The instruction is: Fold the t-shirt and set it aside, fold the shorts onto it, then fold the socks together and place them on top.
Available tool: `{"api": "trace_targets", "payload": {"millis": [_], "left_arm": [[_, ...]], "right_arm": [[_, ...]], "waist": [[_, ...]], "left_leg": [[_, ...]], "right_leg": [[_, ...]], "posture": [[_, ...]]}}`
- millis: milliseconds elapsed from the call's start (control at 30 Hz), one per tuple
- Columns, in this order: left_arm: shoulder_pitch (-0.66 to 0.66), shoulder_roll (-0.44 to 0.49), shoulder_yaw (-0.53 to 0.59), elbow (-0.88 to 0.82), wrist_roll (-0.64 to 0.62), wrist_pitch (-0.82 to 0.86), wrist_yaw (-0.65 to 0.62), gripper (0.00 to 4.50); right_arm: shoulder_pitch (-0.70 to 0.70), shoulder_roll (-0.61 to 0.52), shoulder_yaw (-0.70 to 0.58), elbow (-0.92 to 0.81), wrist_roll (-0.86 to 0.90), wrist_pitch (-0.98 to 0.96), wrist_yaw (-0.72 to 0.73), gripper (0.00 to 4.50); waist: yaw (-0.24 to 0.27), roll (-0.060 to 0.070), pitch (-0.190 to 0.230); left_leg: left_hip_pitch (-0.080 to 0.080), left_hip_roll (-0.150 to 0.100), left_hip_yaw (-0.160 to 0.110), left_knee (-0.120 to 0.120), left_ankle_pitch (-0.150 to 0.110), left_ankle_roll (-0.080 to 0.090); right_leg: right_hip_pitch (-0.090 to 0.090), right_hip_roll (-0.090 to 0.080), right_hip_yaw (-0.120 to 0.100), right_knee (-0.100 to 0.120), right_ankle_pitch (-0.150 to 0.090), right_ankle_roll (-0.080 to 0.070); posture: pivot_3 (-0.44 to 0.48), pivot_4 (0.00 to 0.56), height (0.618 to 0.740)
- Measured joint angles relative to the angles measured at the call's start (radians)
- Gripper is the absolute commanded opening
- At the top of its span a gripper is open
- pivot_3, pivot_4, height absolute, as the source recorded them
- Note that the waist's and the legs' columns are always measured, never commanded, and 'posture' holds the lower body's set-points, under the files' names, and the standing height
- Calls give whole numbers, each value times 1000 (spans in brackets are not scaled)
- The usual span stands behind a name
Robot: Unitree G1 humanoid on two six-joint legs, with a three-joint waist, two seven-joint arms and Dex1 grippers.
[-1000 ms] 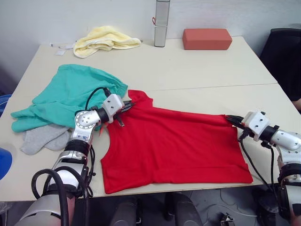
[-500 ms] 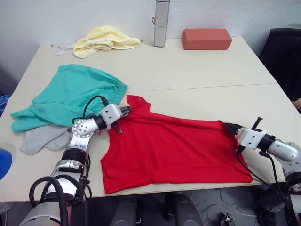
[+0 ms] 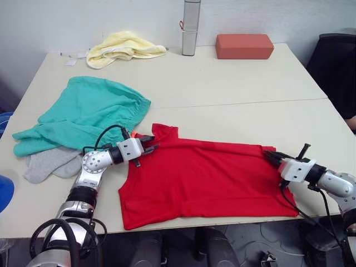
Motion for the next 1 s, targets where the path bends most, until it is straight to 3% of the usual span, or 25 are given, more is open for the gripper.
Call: {"api": "trace_targets", "payload": {"millis": [233,367,533,700,867,1000], "left_arm": [[93,103,34,-177,-154,162,-152,4367],[157,192,66,-307,-252,307,-247,4500],[164,305,83,-510,-429,813,-315,4500],[37,324,49,-588,-501,1304,-257,4500],[-183,247,9,-499,-471,1629,-109,4500],[-307,164,-36,-360,-412,1713,-43,4500]], "right_arm": [[119,-94,-4,-140,231,45,195,3105],[157,-132,-28,-244,379,158,314,4443],[232,-173,-96,-505,695,734,504,4443],[217,-208,-140,-615,809,1190,539,4443],[98,-193,-127,-595,768,1372,565,4443],[-16,-147,-97,-520,692,1396,587,4443]], "waist": [[-1,0,0],[-1,0,0],[7,1,0],[18,1,0],[24,1,0],[26,0,0]], "left_leg": [[2,1,-1,0,-1,1],[3,1,-2,1,-1,1],[1,2,-9,2,-2,1],[0,1,-10,2,-3,2],[0,-1,-8,3,-2,2],[-1,-1,-7,3,-1,1]], "right_leg": [[2,0,-1,-1,0,0],[3,0,-1,-3,0,0],[5,-2,-4,-2,-1,-1],[5,-3,-5,-6,-1,-1],[4,-1,-5,-1,0,-1],[4,0,-5,-1,0,0]], "posture": [[0,150,740],[0,150,740],[0,150,740],[0,150,740],[0,150,740],[0,150,740]]}}
